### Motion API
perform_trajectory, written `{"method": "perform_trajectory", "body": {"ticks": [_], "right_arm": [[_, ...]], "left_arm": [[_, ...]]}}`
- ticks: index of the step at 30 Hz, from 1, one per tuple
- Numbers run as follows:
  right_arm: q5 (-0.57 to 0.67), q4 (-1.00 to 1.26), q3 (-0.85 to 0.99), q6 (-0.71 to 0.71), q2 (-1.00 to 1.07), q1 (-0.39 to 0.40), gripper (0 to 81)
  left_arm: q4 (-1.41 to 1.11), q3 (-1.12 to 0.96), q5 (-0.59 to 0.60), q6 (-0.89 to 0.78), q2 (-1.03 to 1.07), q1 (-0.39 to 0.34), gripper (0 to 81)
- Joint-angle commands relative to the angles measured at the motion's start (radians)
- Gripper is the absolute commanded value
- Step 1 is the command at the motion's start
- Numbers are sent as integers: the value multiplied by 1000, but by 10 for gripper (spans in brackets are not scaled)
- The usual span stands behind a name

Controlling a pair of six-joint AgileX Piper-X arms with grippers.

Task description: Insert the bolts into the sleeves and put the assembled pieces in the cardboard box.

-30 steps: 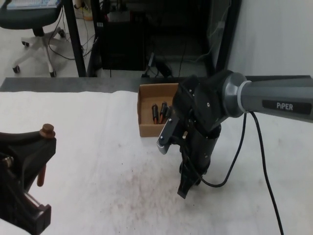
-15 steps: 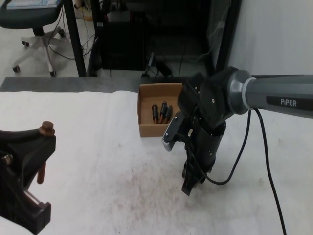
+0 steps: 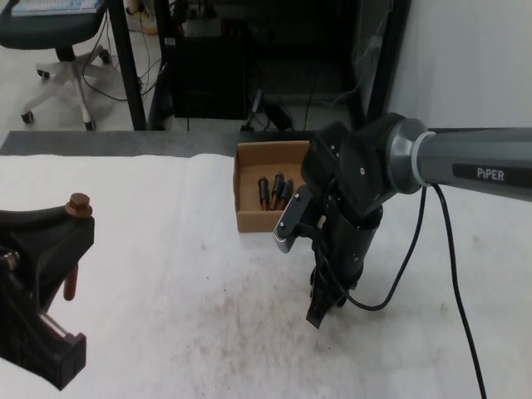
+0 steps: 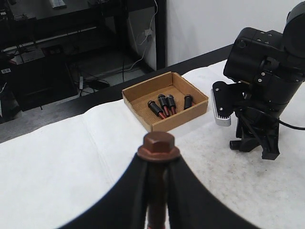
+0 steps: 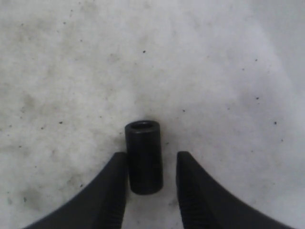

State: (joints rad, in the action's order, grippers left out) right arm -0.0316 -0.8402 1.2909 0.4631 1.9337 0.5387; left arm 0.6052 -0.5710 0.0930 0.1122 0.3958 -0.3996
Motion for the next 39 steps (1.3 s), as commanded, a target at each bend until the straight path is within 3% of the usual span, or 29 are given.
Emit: {"method": "perform_trajectory", "body": {"ticks": [1,15,18,21,22,26,30,33,37,39], "right_arm": [[8,11,10,9,-2,-2,336],[8,27,10,9,-2,-2,328],[8,27,10,9,-2,-2,251],[8,27,10,9,-2,-2,30],[8,27,10,7,-2,-2,4],[3,28,10,-12,-2,-2,8],[9,31,28,-175,-61,-2,8],[132,58,43,-356,-171,-13,8],[476,126,40,-602,-371,-64,8],[587,158,34,-627,-458,-93,8]], "left_arm": [[-17,-1,-3,-1,-1,3,3],[-17,-1,-3,-1,-1,3,3],[-17,-1,-3,-1,-1,3,3],[-17,-1,-3,-1,-1,3,3],[-16,-1,-6,-1,-1,3,3],[-18,-1,-10,-1,-1,3,3],[-51,-1,-10,-1,-1,3,3],[-187,-1,-14,-18,-1,3,3],[-403,-1,-32,-143,-1,3,3],[-498,-1,27,-261,13,3,3]]}}
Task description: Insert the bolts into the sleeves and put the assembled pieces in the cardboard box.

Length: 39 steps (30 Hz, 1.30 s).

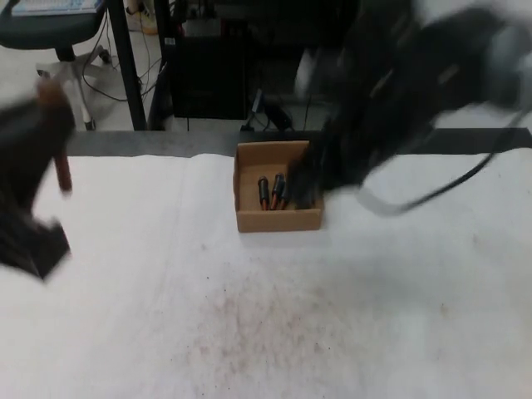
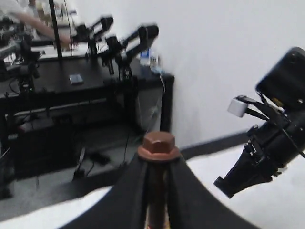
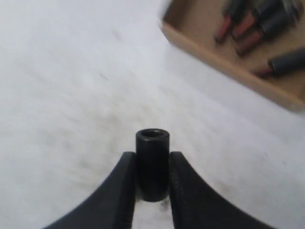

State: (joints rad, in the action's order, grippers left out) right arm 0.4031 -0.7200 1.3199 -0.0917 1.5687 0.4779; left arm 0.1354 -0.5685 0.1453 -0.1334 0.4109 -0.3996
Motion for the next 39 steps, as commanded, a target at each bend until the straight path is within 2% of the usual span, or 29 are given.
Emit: {"method": "perform_trajectory", "body": {"ticks": [1,5,7,11,15,18,22,26,30,34,39], "right_arm": [[212,60,-3,-62,-144,-48,8],[472,104,-57,1,-328,-97,8],[543,104,-105,36,-422,-107,8],[546,104,-228,169,-593,-105,8],[440,106,-363,261,-716,-97,8],[383,131,-457,263,-758,-97,8],[381,258,-565,235,-766,-75,8],[370,595,-653,211,-766,-21,8],[265,895,-689,148,-746,25,8],[242,990,-688,-5,-722,43,8],[261,986,-688,-16,-699,67,8]], "left_arm": [[-63,-4,33,-61,7,3,3],[-275,-4,379,-228,111,3,3],[-442,-5,546,-336,191,3,3],[-774,-42,798,-627,413,3,3],[-1037,-128,936,-842,612,3,3],[-1150,-205,935,-854,719,3,3],[-1163,-276,893,-835,776,-2,3],[-1163,-293,893,-669,786,-31,3],[-1161,-291,893,-638,791,-66,3],[-1147,-291,860,-558,792,-95,3],[-1060,-291,822,-450,792,-127,3]]}}
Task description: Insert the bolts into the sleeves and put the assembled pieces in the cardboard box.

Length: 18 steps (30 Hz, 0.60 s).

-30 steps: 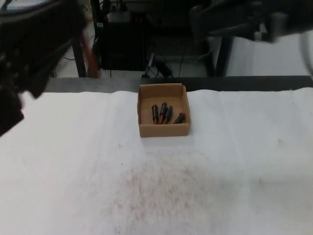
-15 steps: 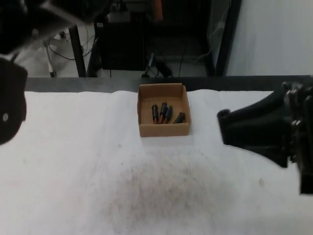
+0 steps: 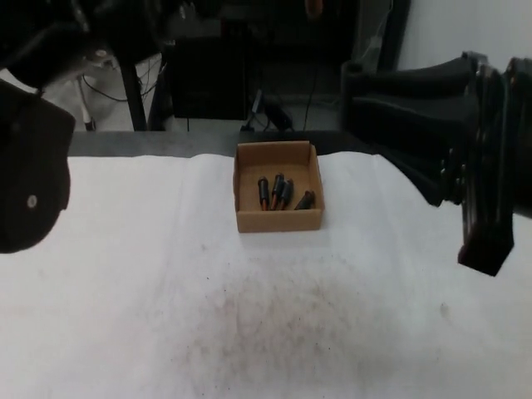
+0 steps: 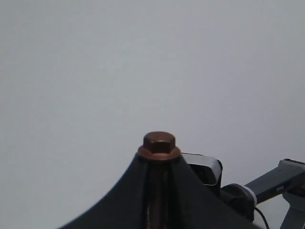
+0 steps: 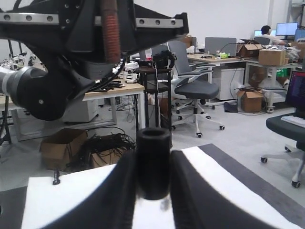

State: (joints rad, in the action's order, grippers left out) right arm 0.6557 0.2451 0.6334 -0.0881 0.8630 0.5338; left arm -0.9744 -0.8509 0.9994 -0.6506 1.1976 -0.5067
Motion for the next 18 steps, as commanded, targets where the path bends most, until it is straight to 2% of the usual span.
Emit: {"method": "perform_trajectory", "body": {"ticks": [1,6,18], "right_arm": [[8,21,-2,-20,8,17,8],[8,21,-2,-25,10,43,8],[-16,21,-2,-25,12,39,8]], "left_arm": [[74,-8,-34,93,5,-25,3],[168,-8,-70,200,5,-61,3],[290,-8,-39,198,5,-68,3]]}}
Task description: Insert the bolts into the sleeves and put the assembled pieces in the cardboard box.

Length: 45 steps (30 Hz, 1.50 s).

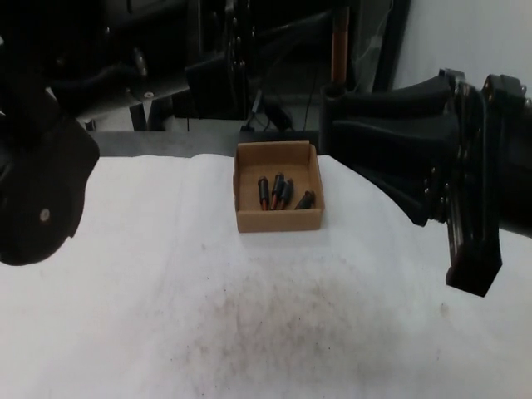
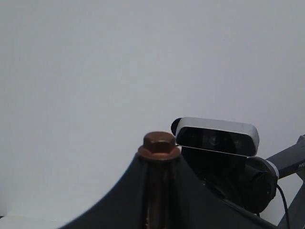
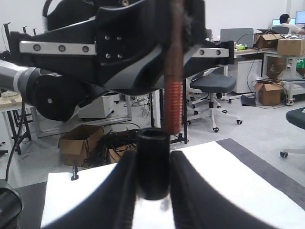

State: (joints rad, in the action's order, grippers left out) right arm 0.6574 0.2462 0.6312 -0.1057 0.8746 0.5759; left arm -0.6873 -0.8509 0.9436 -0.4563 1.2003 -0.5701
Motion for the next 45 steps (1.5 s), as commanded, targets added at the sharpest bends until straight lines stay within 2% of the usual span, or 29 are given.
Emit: {"method": "perform_trajectory", "body": {"ticks": [1,7,18,22,28,36,45], "right_arm": [[-17,20,0,-7,1,-8,8],[-15,20,0,-7,12,-41,8],[18,20,0,-7,12,-39,8],[60,20,0,-7,12,-39,8],[58,20,0,39,12,-39,8],[-1,20,0,38,12,-39,8],[-1,20,0,38,12,-39,8]], "left_arm": [[3,-8,17,2,2,-5,3],[3,-8,17,0,2,-5,3],[3,-8,15,5,2,-5,3],[3,-8,-19,7,2,-5,3],[3,-8,-24,7,2,-5,3],[3,-8,24,-21,2,-7,3],[39,-8,33,-37,2,-7,3]]}}
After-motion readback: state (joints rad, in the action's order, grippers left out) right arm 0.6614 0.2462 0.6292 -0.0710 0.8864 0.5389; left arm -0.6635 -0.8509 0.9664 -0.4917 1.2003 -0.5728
